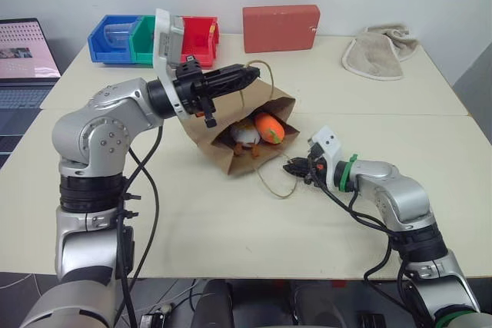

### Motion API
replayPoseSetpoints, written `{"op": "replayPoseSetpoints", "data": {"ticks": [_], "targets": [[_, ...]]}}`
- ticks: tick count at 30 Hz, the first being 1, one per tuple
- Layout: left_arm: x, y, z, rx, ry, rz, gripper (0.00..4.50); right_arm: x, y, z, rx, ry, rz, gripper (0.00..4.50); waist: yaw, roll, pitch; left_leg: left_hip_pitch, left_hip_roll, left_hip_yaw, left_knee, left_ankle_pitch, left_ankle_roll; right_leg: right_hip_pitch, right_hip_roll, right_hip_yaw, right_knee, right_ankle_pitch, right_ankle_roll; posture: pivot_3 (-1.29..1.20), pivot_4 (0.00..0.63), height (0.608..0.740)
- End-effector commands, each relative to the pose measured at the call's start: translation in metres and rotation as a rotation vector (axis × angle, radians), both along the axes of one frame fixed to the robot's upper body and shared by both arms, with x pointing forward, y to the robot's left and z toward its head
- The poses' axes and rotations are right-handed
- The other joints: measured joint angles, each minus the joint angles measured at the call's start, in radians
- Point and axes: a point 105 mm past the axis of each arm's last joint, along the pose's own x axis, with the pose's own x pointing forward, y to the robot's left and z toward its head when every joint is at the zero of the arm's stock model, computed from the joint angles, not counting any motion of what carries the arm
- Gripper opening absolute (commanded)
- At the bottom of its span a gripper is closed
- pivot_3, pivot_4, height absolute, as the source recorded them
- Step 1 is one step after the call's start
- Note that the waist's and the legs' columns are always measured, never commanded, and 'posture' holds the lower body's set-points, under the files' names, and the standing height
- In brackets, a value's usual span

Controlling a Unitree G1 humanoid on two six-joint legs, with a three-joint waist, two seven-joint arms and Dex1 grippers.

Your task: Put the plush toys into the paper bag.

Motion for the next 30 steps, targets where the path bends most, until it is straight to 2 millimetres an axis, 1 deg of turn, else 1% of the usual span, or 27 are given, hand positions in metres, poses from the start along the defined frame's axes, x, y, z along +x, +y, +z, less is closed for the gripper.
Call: {"op": "replayPoseSetpoints", "data": {"ticks": [1,4,5,7,8,10,11,13,14,15,17,21,24,27,30], "targets": [[-0.005,0.003,0.019,-0.010,-0.082,-0.003,0.00,-0.004,0.001,0.031,0.093,-0.042,0.013,0.03,0.000,0.000,0.000,0.000,0.000,0.000,0.000,0.000,0.000,0.000,0.000,0.000,0.000,0.000,0.000,0.00,0.150,0.740],[-0.004,0.003,0.020,-0.007,-0.089,-0.005,0.00,-0.007,-0.001,0.044,0.134,-0.041,0.023,0.03,0.001,0.000,0.000,0.000,0.000,0.000,0.000,0.000,0.000,0.000,0.000,0.000,0.000,0.000,0.000,0.00,0.150,0.740],[-0.001,0.004,0.023,-0.008,-0.097,0.000,0.00,-0.013,-0.004,0.062,0.198,-0.042,0.050,0.03,0.001,0.000,0.000,0.000,0.000,0.000,0.000,0.000,0.000,0.000,0.000,0.000,0.000,0.000,0.000,0.00,0.150,0.740],[0.004,0.005,0.027,-0.005,-0.109,0.001,0.00,-0.022,-0.012,0.090,0.294,-0.041,0.094,0.03,0.002,0.001,0.000,-0.001,0.000,0.000,0.000,0.000,0.000,-0.001,0.000,0.000,0.000,0.000,0.000,0.00,0.150,0.740],[0.006,0.005,0.028,-0.001,-0.113,-0.001,0.00,-0.025,-0.015,0.099,0.324,-0.036,0.106,0.03,0.003,0.001,0.000,-0.001,0.000,0.000,0.000,0.000,0.000,-0.001,0.000,0.000,0.000,0.000,0.000,0.00,0.150,0.740],[0.011,0.003,0.033,0.009,-0.133,-0.010,0.00,-0.024,-0.022,0.121,0.368,-0.040,0.093,0.03,0.004,0.001,0.000,-0.001,0.000,0.000,0.000,0.000,0.000,-0.001,0.000,0.000,0.000,0.000,0.000,0.00,0.150,0.740],[0.013,0.003,0.036,0.010,-0.141,-0.015,0.00,-0.024,-0.025,0.129,0.384,-0.039,0.089,0.03,0.005,0.001,0.000,-0.001,0.000,0.000,0.000,0.000,0.000,-0.001,0.000,0.000,0.000,0.000,0.000,0.00,0.150,0.740],[0.017,0.002,0.038,0.016,-0.150,-0.024,0.00,-0.023,-0.027,0.138,0.402,-0.037,0.078,0.03,0.004,0.001,0.000,-0.001,0.000,0.000,0.000,0.000,0.000,0.000,0.000,-0.001,0.000,0.000,0.000,0.00,0.150,0.740],[0.023,0.001,0.040,0.012,-0.150,-0.019,0.00,-0.020,-0.029,0.144,0.416,-0.039,0.060,0.03,0.004,0.001,0.000,-0.001,0.000,0.000,-0.001,0.000,0.000,-0.001,0.000,-0.001,0.000,0.000,0.000,0.00,0.150,0.740],[0.028,0.001,0.041,0.009,-0.150,-0.015,0.00,-0.018,-0.030,0.148,0.428,-0.040,0.047,0.03,0.004,0.001,0.000,-0.001,0.000,-0.001,-0.001,0.000,0.000,-0.001,0.000,-0.001,0.000,0.000,0.000,0.00,0.150,0.740],[0.035,-0.002,0.037,0.019,-0.142,-0.026,0.00,-0.015,-0.029,0.150,0.431,-0.037,0.030,0.03,0.004,0.001,0.000,-0.003,0.000,0.000,-0.001,0.000,0.000,-0.003,0.000,-0.001,0.000,0.000,0.000,0.00,0.150,0.740],[0.043,-0.010,0.026,0.040,-0.129,-0.041,0.00,-0.010,-0.023,0.143,0.433,-0.015,-0.012,0.03,0.004,0.001,0.000,-0.004,0.000,0.000,-0.001,0.000,0.000,-0.004,0.000,-0.001,0.000,0.000,0.000,0.00,0.150,0.740],[0.044,-0.011,0.023,0.051,-0.125,-0.048,0.00,-0.007,-0.022,0.142,0.435,-0.008,-0.043,0.03,0.003,0.001,0.001,-0.007,0.000,-0.001,-0.001,0.000,0.000,-0.006,0.000,-0.001,0.000,0.000,0.000,0.00,0.150,0.740],[0.037,-0.010,0.020,0.068,-0.093,-0.102,0.00,-0.006,-0.024,0.143,0.436,-0.017,-0.069,0.03,0.002,0.001,0.001,-0.007,0.000,-0.001,-0.001,0.000,0.000,-0.006,0.000,-0.001,0.000,0.000,0.000,0.00,0.150,0.740],[0.039,0.002,0.023,0.087,-0.109,-0.045,0.62,-0.006,-0.031,0.157,0.419,-0.060,-0.083,0.63,-0.001,0.001,0.001,-0.007,0.000,-0.001,-0.001,0.000,0.000,-0.006,0.000,-0.001,0.000,0.000,0.000,0.00,0.150,0.740]]}}
